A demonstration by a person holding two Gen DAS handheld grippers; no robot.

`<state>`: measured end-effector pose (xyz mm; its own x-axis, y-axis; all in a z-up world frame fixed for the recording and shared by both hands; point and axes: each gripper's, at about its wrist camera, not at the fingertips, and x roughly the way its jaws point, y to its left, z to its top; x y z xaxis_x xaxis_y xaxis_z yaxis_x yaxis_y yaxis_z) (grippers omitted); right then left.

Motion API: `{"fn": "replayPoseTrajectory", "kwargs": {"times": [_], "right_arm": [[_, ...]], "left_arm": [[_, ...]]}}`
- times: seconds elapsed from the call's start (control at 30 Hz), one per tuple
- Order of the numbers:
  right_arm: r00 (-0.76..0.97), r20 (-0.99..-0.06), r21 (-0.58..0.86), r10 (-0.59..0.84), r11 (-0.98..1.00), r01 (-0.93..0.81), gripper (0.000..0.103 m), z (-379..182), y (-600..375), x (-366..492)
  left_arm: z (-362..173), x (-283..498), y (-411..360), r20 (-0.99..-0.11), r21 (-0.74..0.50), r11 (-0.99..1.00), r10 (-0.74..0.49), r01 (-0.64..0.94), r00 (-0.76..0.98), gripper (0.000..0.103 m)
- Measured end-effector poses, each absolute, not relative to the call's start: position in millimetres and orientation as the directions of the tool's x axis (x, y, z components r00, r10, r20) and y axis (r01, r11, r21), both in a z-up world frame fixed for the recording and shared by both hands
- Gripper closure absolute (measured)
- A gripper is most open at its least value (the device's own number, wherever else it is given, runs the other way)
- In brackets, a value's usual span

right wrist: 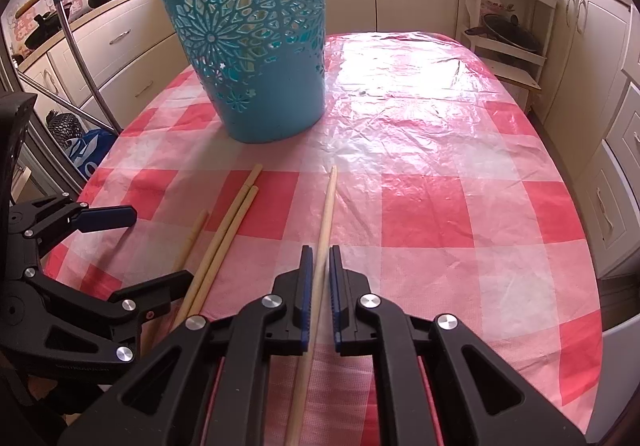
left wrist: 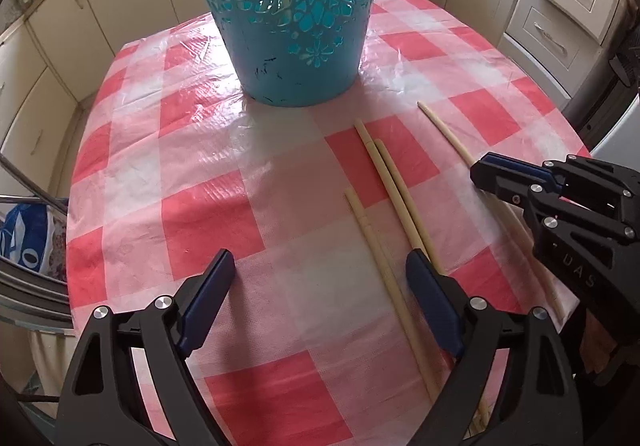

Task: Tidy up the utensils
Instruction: 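Grasp a wooden chopstick with the left tool and lift it, then carry the chopstick over the teal basket and open the left tool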

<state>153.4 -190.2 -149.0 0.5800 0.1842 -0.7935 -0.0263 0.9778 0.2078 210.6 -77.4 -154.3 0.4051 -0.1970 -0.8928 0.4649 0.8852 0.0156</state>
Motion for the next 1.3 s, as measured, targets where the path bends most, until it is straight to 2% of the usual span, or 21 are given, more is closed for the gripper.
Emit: {"fn": "replayPoseTrajectory", "kwargs": {"times": [0.03, 0.13, 0.2, 0.27, 0.3, 0.33, 0.37, 0.5, 0.53, 0.6, 0.63, 0.7, 0.73, 0.77, 0.8, 0.87, 0.93, 1.03, 1.1, 1.17, 1.3], "right_arm": [[0.581, -0.793, 0.207, 0.184, 0.978, -0.026, 0.092, -149, -190, 153], [0.584, -0.791, 0.194, 0.18, 0.98, -0.039, 0.084, -149, -186, 154], [0.587, -0.793, 0.17, 0.164, 0.984, -0.045, 0.082, -148, -181, 155], [0.588, -0.795, 0.152, 0.15, 0.987, -0.046, 0.082, -148, -178, 157], [0.587, -0.796, 0.145, 0.146, 0.988, -0.049, 0.083, -148, -177, 158], [0.585, -0.798, 0.139, 0.145, 0.989, -0.057, 0.091, -148, -175, 159], [0.583, -0.799, 0.137, 0.147, 0.989, -0.062, 0.094, -148, -174, 160], [0.564, -0.812, 0.138, 0.15, 0.988, -0.064, 0.094, -148, -172, 167], [0.557, -0.817, 0.141, 0.152, 0.988, -0.064, 0.093, -147, -172, 167], [0.541, -0.828, 0.12, 0.147, 0.989, -0.086, 0.093, -146, -169, 170], [0.534, -0.834, 0.104, 0.142, 0.989, -0.101, 0.093, -146, -168, 172], [0.52, -0.843, 0.077, 0.136, 0.988, -0.132, 0.093, -145, -164, 174], [0.512, -0.848, 0.069, 0.136, 0.987, -0.148, 0.093, -145, -164, 176], [0.508, -0.85, 0.071, 0.141, 0.985, -0.155, 0.093, -145, -163, 176], [0.507, -0.849, 0.079, 0.15, 0.984, -0.158, 0.093, -146, -164, 176], [0.512, -0.843, 0.106, 0.168, 0.983, -0.148, 0.093, -147, -168, 175], [0.522, -0.833, 0.134, 0.184, 0.982, -0.132, 0.093, -148, -171, 173], [0.53, -0.825, 0.156, 0.196, 0.98, -0.12, 0.093, -148, -174, 172], [0.533, -0.821, 0.169, 0.205, 0.979, -0.116, 0.093, -148, -175, 172], [0.535, -0.817, 0.183, 0.215, 0.977, -0.113, 0.093, -148, -176, 173], [0.532, -0.814, 0.204, 0.233, 0.972, -0.113, 0.093, -148, -178, 175]], "left_arm": [[-154, 210, -78, -0.891, 0.013, 0.884, -0.202, 0.467, 0.407, 0.025], [-150, 208, -80, -0.879, 0.007, 0.876, -0.224, 0.482, 0.422, 0.051], [-148, 206, -84, -0.875, -0.002, 0.867, -0.242, 0.499, 0.418, 0.08], [-147, 208, -85, -0.878, -0.026, 0.863, -0.261, 0.505, 0.4, 0.093], [-147, 210, -83, -0.88, -0.057, 0.863, -0.281, 0.501, 0.383, 0.095], [-146, 212, -79, -0.879, -0.079, 0.867, -0.293, 0.492, 0.375, 0.097], [-143, 214, -75, -0.876, -0.087, 0.873, -0.297, 0.481, 0.381, 0.098], [-138, 224, -55, -0.869, -0.108, 0.906, -0.286, 0.409, 0.404, 0.097], [-140, 226, -52, -0.875, -0.112, 0.911, -0.279, 0.396, 0.395, 0.094], [-146, 227, -48, -0.889, -0.106, 0.915, -0.262, 0.389, 0.375, 0.069], [-147, 225, -50, -0.89, -0.084, 0.908, -0.254, 0.411, 0.378, 0.065], [-150, 219, -58, -0.893, 0.006, 0.891, -0.199, 0.454, 0.403, 0.064], [-150, 215, -63, -0.889, 0.045, 0.882, -0.179, 0.469, 0.423, 0.066], [-149, 214, -65, -0.891, 0.032, 0.874, -0.195, 0.485, 0.411, 0.086], [-148, 214, -68, -0.898, 0.005, 0.861, -0.22, 0.508, 0.381, 0.098], [-144, 212, -73, -0.901, 0.012, 0.844, -0.223, 0.537, 0.371, 0.098], [-126, 214, -70, -0.886, -0.054, 0.833, -0.294, 0.551, 0.358, 0.098], [-78, 217, -54, -0.807, -0.148, 0.816, -0.426, 0.558, 0.408, 0.098], [-46, 220, -37, -0.72, -0.232, 0.79, -0.532, 0.567, 0.446, 0.098], [-12, 222, -19, -0.594, -0.314, 0.752, -0.632, 0.58, 0.498, 0.098], [31, 229, -10, -0.374, -0.34, 0.769, -0.639, 0.542, 0.672, 0.098]]}}
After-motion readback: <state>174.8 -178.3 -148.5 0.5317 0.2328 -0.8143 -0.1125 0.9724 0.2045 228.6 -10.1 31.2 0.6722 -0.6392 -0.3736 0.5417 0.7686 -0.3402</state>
